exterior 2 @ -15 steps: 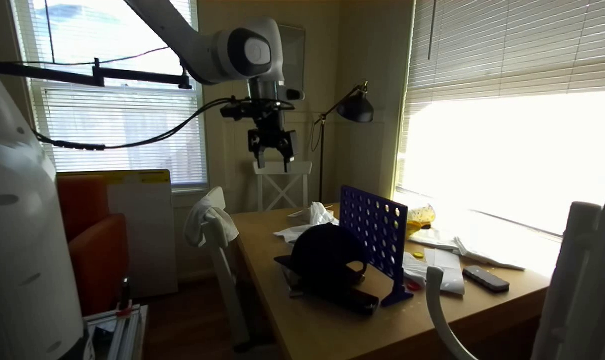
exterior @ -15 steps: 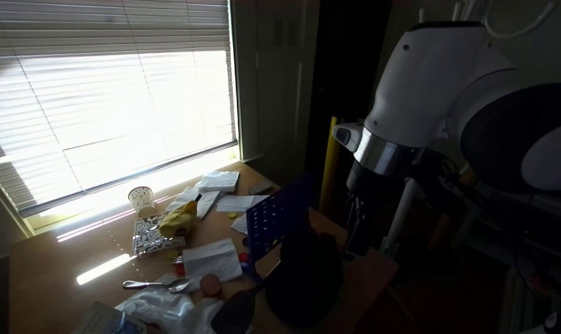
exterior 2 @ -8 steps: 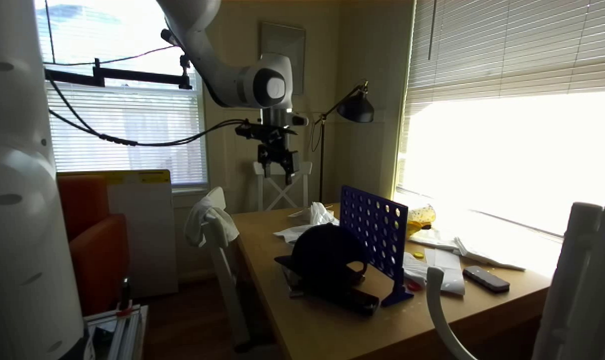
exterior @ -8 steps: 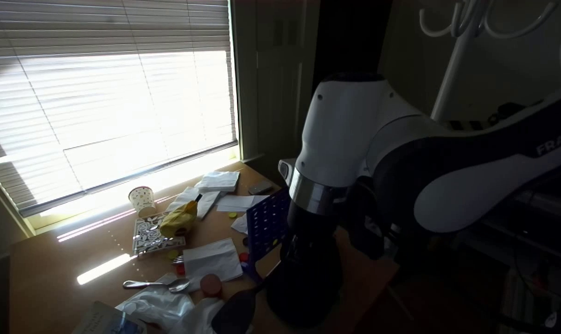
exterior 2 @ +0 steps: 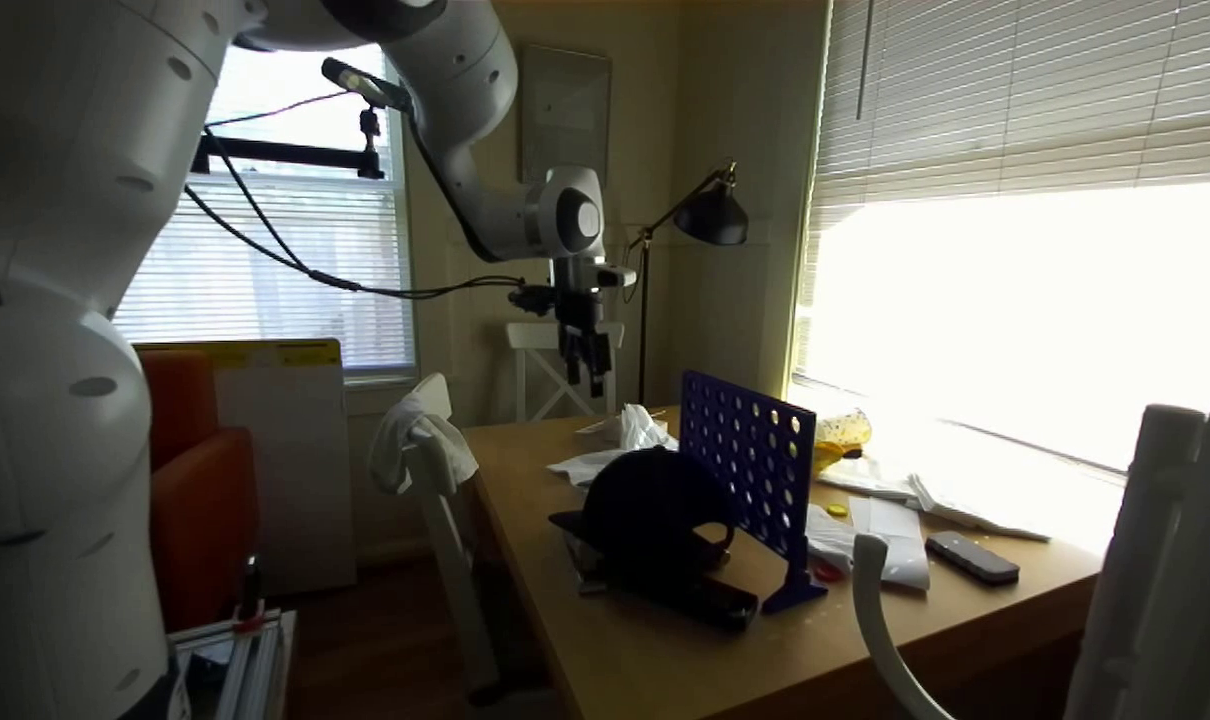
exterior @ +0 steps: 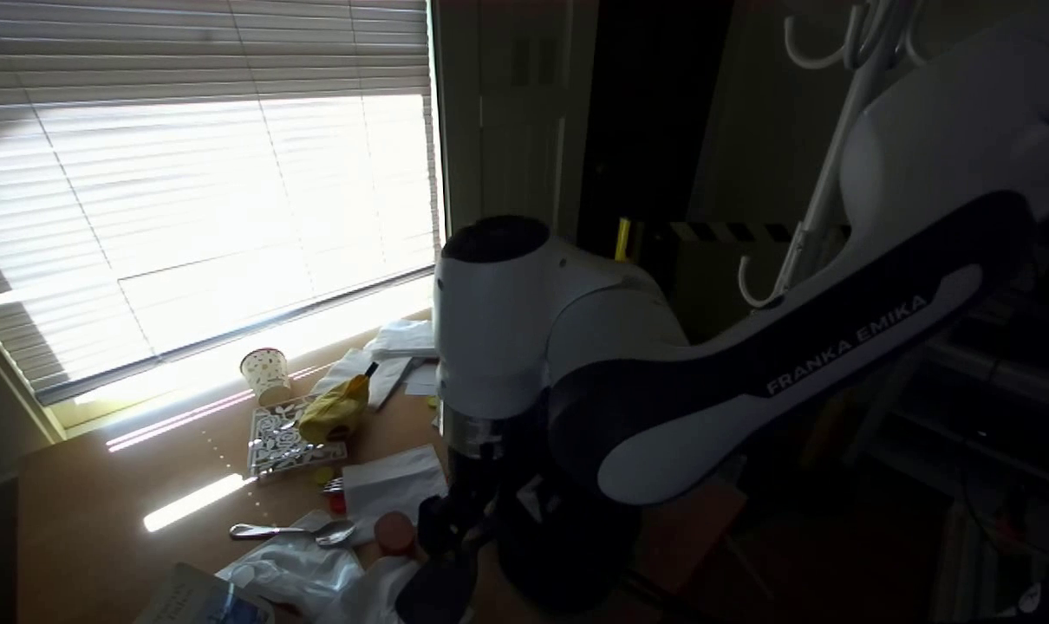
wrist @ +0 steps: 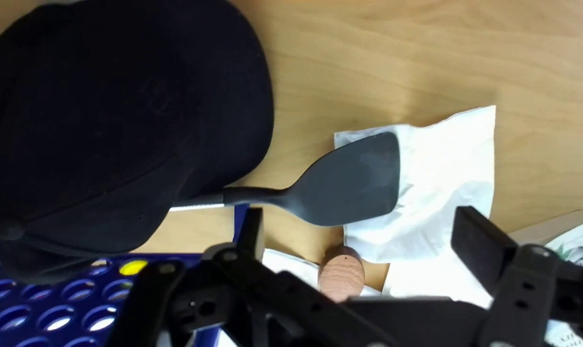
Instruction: Put the brown object on the table
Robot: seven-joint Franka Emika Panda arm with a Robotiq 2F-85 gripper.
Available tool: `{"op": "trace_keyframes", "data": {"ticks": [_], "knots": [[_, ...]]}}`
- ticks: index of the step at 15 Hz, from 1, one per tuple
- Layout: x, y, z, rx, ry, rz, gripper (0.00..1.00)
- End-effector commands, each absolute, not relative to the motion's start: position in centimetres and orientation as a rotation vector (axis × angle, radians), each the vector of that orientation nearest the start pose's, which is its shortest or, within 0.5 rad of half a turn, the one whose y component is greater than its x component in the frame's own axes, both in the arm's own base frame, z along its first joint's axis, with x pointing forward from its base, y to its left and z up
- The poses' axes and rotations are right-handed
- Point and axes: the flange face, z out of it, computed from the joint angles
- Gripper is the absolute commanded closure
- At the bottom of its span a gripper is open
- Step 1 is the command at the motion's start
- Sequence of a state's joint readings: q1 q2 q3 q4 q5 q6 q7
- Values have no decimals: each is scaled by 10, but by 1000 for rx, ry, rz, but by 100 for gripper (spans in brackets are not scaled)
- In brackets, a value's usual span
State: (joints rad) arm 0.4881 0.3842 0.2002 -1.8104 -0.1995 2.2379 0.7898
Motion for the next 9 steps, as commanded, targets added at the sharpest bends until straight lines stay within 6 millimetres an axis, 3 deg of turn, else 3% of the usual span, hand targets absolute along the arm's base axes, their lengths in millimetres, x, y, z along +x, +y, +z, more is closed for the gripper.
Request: {"op": "trace_keyframes", "data": {"ticks": [1, 4, 9], "knots": [[509, 414, 337, -3171, 21, -115, 0], [507, 436, 336, -3174, 34, -73, 0], [516, 434, 333, -3186, 55, -72, 0]]}}
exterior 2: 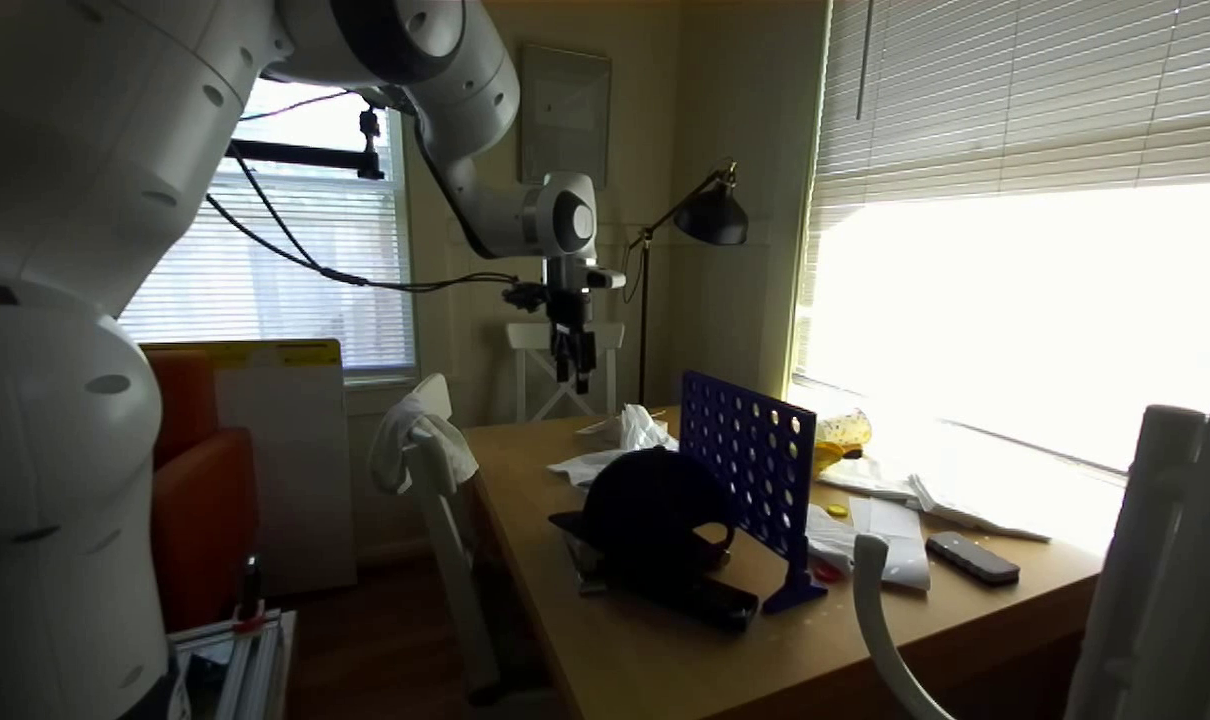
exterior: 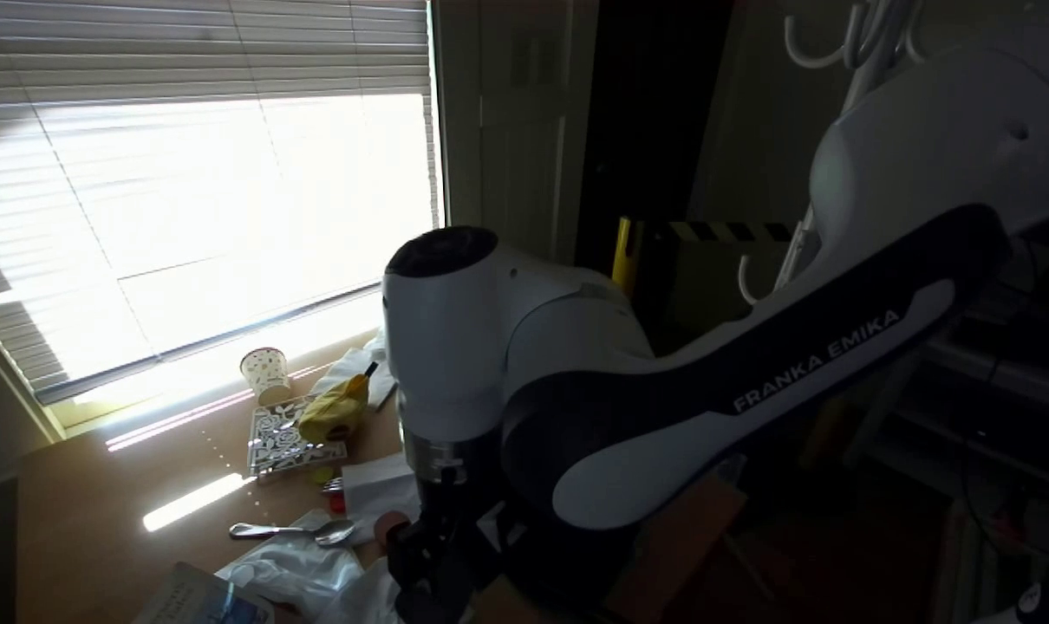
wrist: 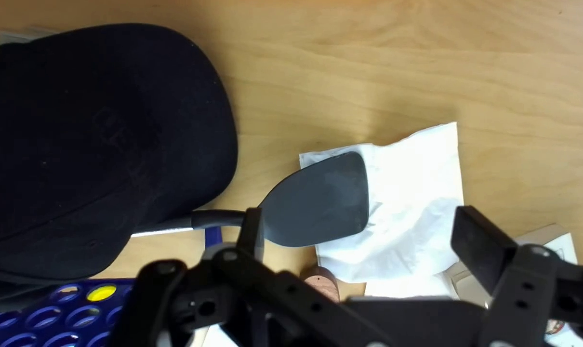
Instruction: Put the brown object on the table
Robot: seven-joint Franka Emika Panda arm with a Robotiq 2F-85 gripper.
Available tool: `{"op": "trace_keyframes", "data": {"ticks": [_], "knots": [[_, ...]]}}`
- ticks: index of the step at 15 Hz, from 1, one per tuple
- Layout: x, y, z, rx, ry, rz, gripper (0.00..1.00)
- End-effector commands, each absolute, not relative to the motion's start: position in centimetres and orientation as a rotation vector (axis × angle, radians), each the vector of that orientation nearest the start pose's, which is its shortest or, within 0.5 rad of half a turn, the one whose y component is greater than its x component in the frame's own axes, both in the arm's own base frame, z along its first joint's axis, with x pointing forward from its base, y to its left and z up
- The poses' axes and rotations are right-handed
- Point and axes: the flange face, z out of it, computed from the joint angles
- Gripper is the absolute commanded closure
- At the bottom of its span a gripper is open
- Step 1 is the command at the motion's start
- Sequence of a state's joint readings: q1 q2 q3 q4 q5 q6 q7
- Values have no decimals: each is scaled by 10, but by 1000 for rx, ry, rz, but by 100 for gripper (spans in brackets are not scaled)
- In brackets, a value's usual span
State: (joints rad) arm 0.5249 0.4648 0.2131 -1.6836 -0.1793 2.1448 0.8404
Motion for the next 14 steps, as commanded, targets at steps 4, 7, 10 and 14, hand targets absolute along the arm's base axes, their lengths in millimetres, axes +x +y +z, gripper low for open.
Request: {"op": "trace_keyframes", "data": {"ticks": [4, 7, 10, 14], "knots": [[539, 435, 308, -3193, 85, -85, 0], [554, 446, 283, -3180, 104, -88, 0], [574, 457, 261, -3177, 110, -186, 0], [596, 466, 236, -3142, 128, -327, 0]]}}
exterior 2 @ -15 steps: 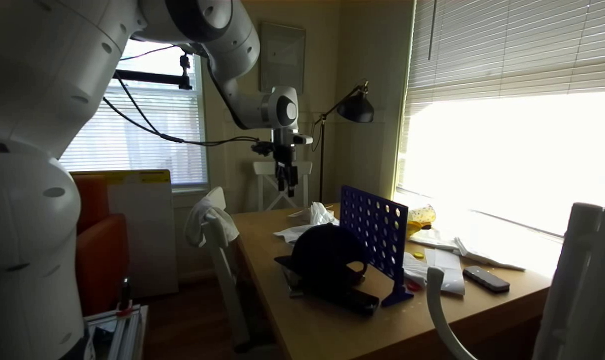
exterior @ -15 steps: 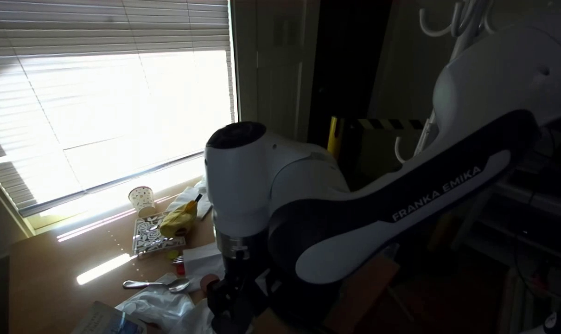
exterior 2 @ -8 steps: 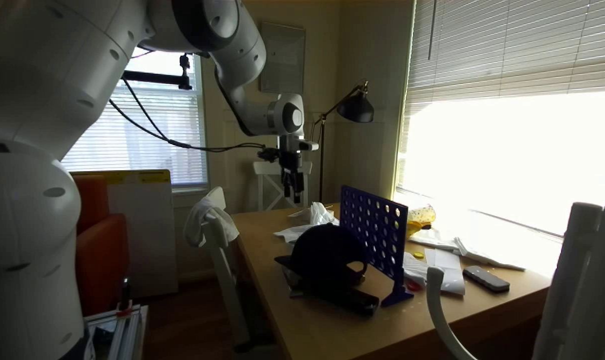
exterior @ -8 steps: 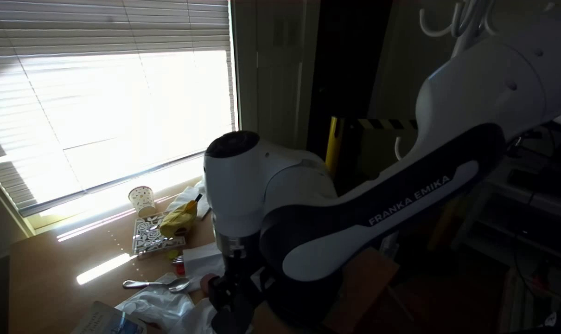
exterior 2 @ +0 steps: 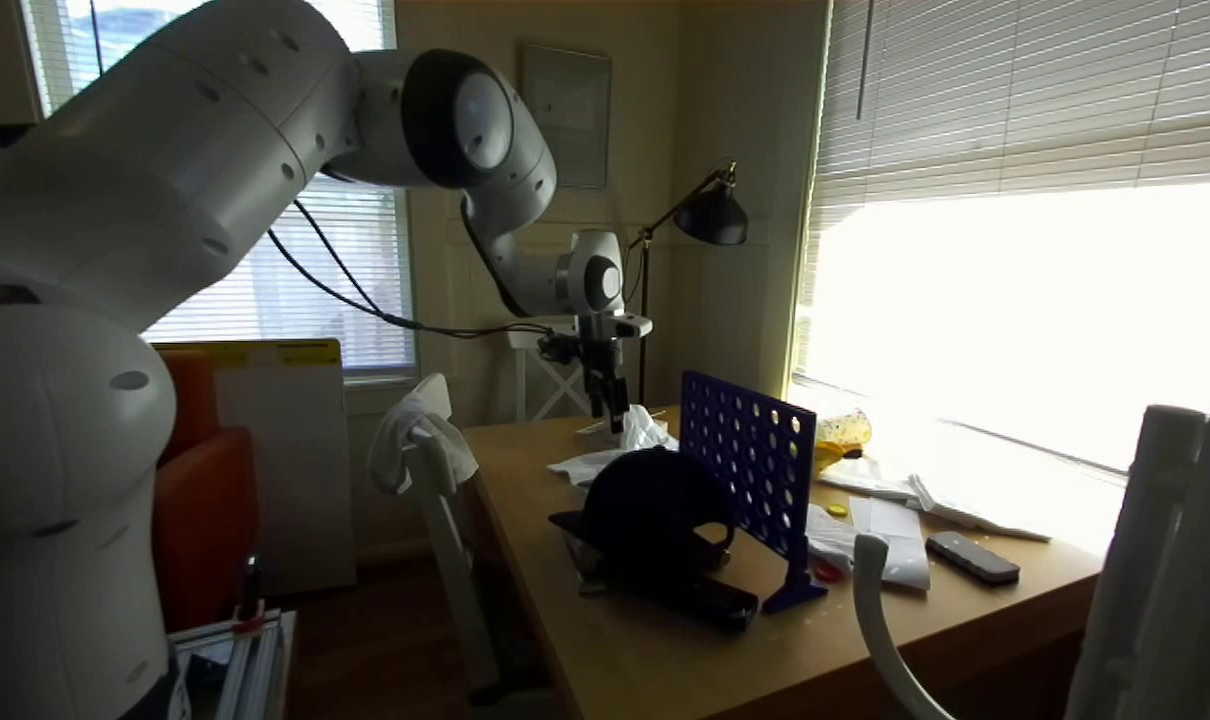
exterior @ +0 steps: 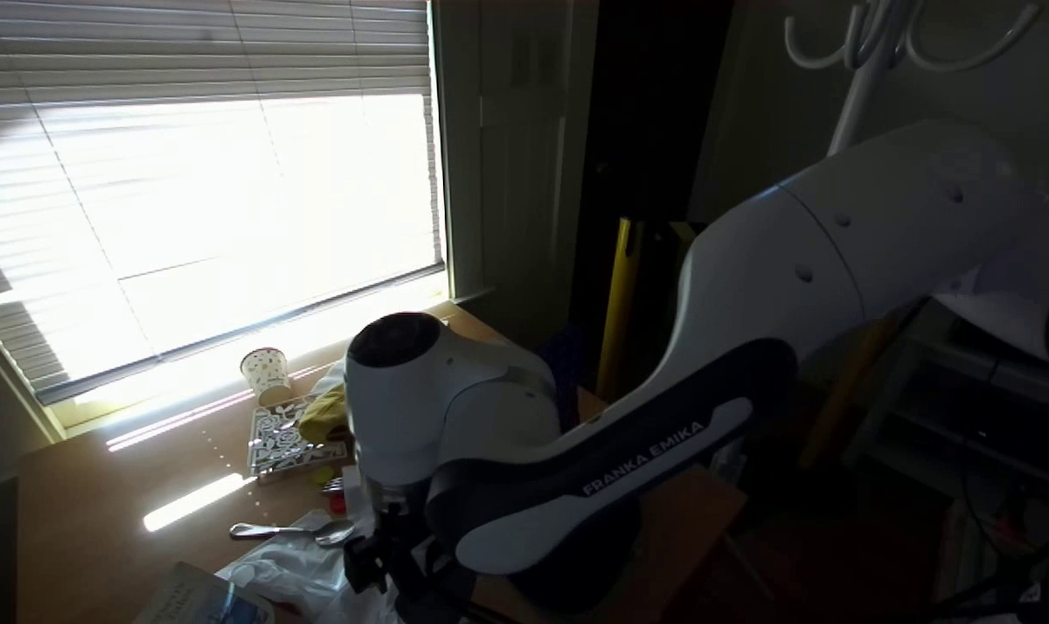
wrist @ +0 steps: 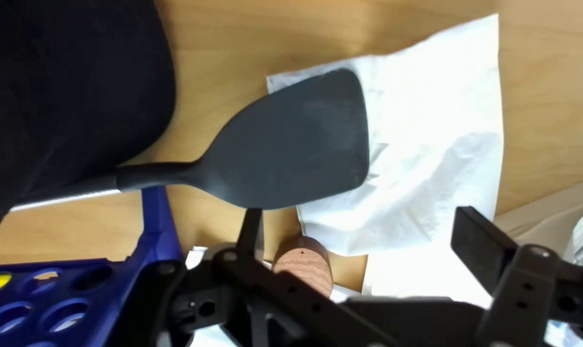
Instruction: Put the brown object on the table
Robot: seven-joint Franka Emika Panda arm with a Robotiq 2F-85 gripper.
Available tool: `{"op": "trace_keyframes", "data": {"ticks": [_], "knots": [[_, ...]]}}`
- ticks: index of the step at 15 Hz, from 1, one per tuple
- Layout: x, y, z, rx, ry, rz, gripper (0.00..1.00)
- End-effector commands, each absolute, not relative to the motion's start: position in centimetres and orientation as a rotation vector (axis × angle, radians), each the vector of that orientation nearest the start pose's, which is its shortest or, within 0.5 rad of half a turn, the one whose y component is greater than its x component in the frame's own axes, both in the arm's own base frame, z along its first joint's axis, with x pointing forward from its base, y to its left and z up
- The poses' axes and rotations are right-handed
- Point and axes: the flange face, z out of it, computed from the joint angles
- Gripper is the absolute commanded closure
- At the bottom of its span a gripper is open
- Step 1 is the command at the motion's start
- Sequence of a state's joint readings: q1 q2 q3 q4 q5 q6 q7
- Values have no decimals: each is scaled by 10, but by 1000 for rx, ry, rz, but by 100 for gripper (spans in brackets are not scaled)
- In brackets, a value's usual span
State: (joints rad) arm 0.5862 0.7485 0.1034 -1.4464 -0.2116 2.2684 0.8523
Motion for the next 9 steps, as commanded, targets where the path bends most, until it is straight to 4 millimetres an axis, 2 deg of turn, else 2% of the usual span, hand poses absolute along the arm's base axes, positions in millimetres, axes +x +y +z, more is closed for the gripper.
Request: {"op": "trace_keyframes", "data": {"ticks": [1, 7, 8, 9], "knots": [[601, 467, 230, -3142, 138, -354, 0], [626, 462, 200, -3189, 186, -545, 0], [629, 460, 196, -3196, 203, -556, 0], [619, 451, 205, -3195, 173, -460, 0]]}}
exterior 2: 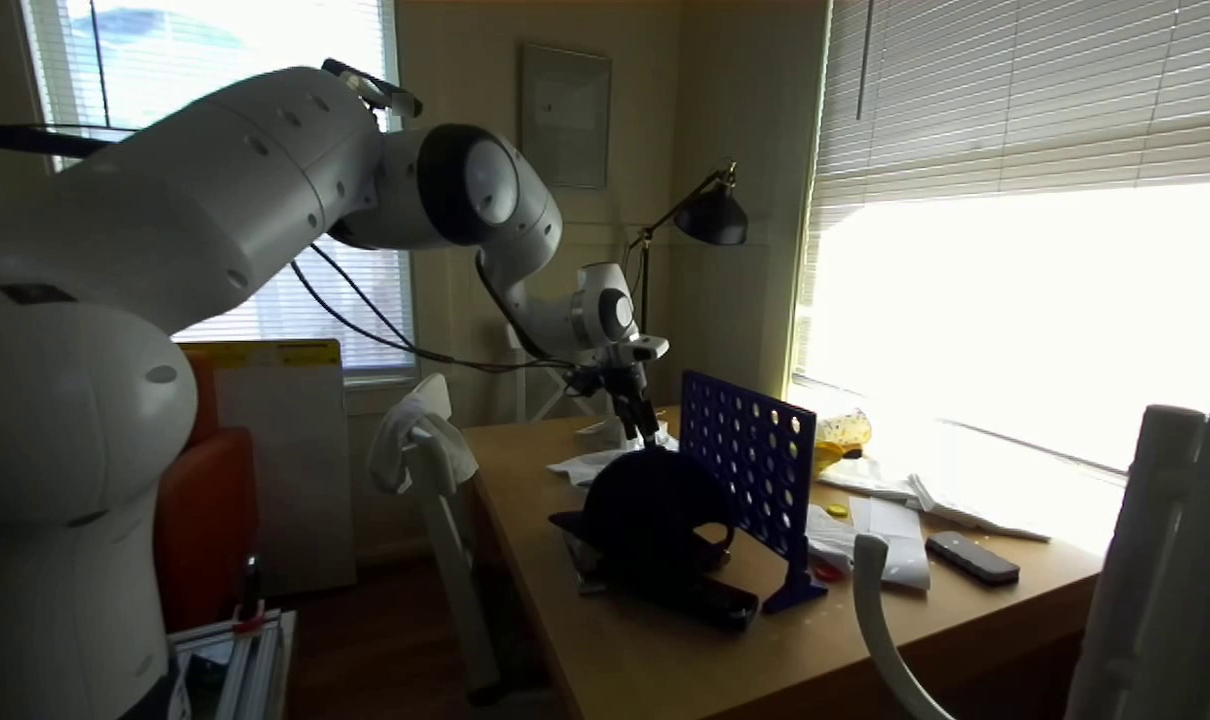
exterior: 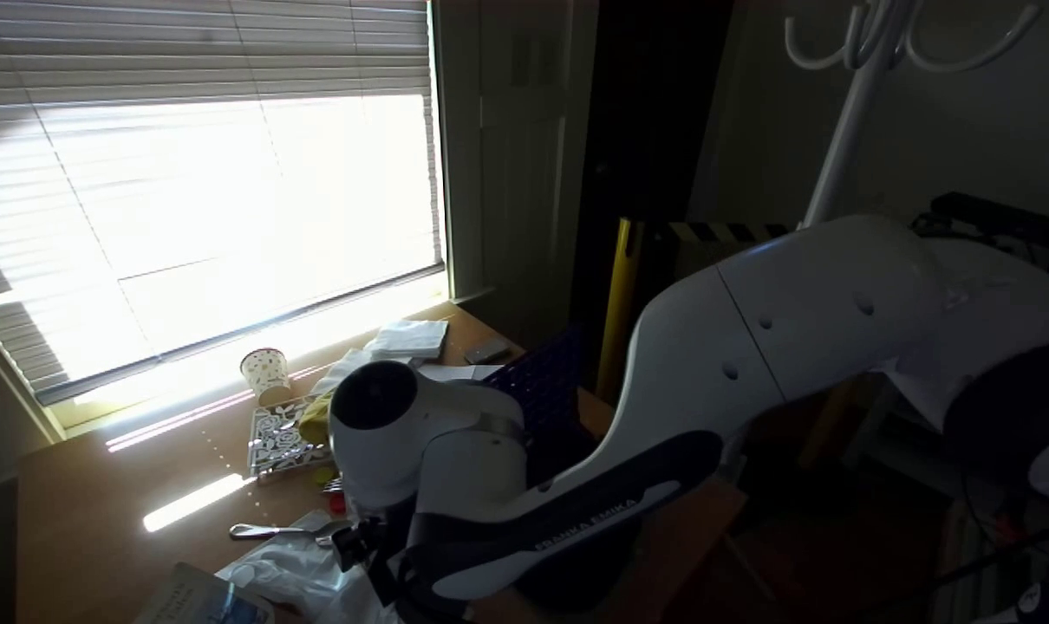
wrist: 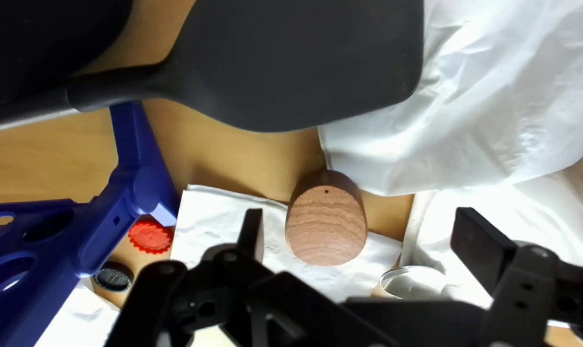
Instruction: Put the brown object on the table
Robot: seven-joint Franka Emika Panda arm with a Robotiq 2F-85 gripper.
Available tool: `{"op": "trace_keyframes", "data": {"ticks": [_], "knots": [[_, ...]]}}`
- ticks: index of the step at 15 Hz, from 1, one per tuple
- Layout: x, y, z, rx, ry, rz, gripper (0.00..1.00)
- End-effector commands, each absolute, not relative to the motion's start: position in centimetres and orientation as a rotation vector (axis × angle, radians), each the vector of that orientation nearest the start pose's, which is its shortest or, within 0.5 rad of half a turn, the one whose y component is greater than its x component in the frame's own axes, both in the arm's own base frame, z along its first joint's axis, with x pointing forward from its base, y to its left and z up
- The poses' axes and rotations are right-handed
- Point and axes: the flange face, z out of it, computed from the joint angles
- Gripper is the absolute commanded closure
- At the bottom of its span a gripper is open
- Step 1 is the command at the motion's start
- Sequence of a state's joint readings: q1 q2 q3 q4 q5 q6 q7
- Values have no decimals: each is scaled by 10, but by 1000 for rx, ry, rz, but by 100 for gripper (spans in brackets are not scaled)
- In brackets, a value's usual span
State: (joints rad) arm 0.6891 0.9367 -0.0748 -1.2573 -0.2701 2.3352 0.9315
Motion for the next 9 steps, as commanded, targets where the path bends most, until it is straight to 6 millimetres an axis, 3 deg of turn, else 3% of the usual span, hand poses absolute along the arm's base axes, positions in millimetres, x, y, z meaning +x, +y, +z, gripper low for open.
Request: {"op": "trace_keyframes", "data": {"ticks": [1, 5, 9], "knots": [[622, 450, 201, -3201, 181, -475, 0], [625, 453, 197, -3200, 184, -494, 0], [639, 437, 176, -3206, 217, -521, 0]]}}
